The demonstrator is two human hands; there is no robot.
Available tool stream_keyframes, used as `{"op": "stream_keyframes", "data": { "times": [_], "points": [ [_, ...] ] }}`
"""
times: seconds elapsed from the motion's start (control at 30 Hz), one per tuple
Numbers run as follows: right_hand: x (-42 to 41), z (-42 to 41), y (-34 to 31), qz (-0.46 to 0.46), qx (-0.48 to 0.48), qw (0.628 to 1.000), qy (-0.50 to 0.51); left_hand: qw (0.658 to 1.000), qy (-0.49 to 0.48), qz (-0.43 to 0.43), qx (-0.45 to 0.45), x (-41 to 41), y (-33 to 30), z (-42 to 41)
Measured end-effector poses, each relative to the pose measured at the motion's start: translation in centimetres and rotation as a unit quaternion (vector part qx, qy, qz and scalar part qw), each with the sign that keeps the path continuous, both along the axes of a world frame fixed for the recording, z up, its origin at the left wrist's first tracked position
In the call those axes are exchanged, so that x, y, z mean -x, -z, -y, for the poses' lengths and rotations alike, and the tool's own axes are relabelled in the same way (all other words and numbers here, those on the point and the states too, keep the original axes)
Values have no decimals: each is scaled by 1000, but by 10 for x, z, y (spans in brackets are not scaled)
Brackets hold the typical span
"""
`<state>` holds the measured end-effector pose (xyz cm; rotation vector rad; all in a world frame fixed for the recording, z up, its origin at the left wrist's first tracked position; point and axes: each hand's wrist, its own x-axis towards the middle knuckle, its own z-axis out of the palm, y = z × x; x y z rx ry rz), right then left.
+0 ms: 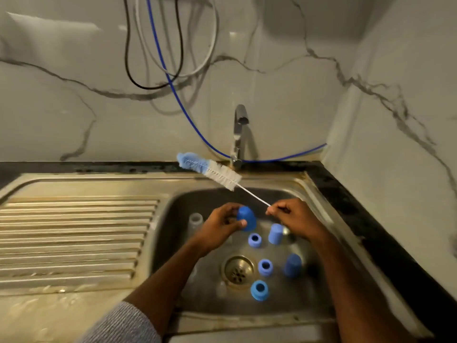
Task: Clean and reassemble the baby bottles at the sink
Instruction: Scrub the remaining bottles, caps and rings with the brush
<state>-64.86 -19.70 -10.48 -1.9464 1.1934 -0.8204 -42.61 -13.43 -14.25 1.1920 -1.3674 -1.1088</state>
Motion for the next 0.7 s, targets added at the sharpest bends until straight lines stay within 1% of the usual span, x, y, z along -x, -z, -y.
{"op": "stream_keyframes", "data": {
  "times": [0.07,0.17,0.23,0.3,0.43,0.5,0.53,0.63,0.7],
  "points": [
    [21,2,-3,-33,-34,999,12,988,71,128,41,25,14,1],
    [45,3,-6,-47,-89,995,19,960,131,233,86,58,29,8],
    [55,5,-9,-39,-115,992,25,950,156,260,76,76,37,14],
    [58,4,-10,-31,-119,992,27,938,190,285,57,91,46,18],
    [56,3,-12,-28,-114,993,34,890,256,376,31,110,64,20],
    [56,4,-11,-33,-108,993,39,861,262,435,26,114,69,19],
    [55,5,-10,-34,-111,992,40,854,260,451,21,115,70,18],
    [55,5,-9,-40,-118,991,42,860,255,441,5,117,74,18],
    [55,5,-8,-41,-116,992,38,849,265,457,20,118,77,15]
  ]
}}
